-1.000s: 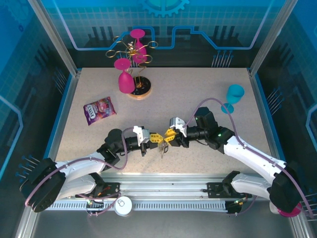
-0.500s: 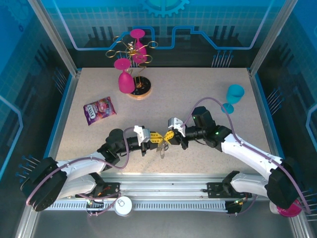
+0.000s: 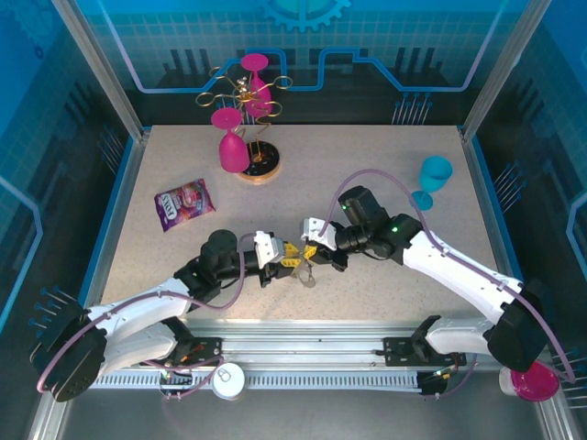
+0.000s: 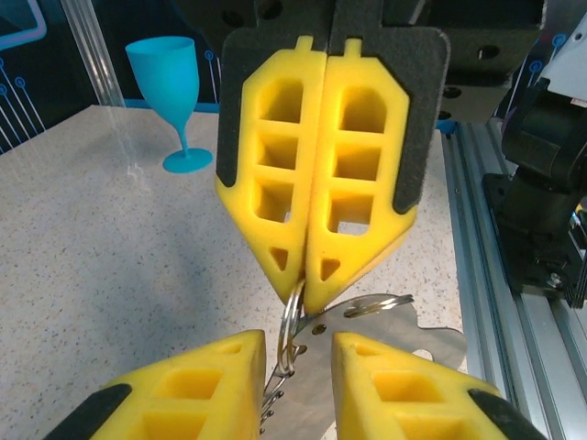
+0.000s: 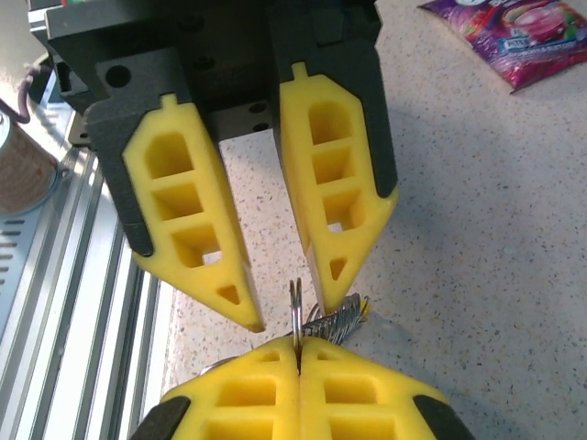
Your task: Put the keys on the keyring
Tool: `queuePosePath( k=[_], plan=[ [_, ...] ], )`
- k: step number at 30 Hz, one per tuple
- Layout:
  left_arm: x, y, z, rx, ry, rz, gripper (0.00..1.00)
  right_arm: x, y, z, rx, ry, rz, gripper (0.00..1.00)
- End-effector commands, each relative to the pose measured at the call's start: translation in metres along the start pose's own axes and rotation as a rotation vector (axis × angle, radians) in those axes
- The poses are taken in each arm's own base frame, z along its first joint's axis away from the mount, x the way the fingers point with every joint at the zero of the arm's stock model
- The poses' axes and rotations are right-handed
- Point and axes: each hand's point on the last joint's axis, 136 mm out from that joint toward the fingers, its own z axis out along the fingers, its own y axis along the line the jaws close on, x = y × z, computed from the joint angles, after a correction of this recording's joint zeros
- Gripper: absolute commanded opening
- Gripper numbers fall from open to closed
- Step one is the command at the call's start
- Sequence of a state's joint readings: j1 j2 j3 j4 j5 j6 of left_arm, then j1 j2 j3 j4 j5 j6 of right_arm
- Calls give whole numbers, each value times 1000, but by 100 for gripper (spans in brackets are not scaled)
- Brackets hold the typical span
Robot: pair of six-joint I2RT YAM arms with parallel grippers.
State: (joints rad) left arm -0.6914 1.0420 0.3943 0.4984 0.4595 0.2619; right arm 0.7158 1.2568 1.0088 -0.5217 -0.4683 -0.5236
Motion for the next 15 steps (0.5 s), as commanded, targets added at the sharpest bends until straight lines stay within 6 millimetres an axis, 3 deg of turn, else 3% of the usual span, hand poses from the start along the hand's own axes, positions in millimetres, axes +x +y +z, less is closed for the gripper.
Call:
queuePosePath(
  k=[1,15],
  plan=[
    [-5,-1,0,6,16,29,23,-1,7,0,-23,56,-48,0],
    [-15,-5,1,43,0,49,10,2,18,14,-81,186,-122,0]
  ],
)
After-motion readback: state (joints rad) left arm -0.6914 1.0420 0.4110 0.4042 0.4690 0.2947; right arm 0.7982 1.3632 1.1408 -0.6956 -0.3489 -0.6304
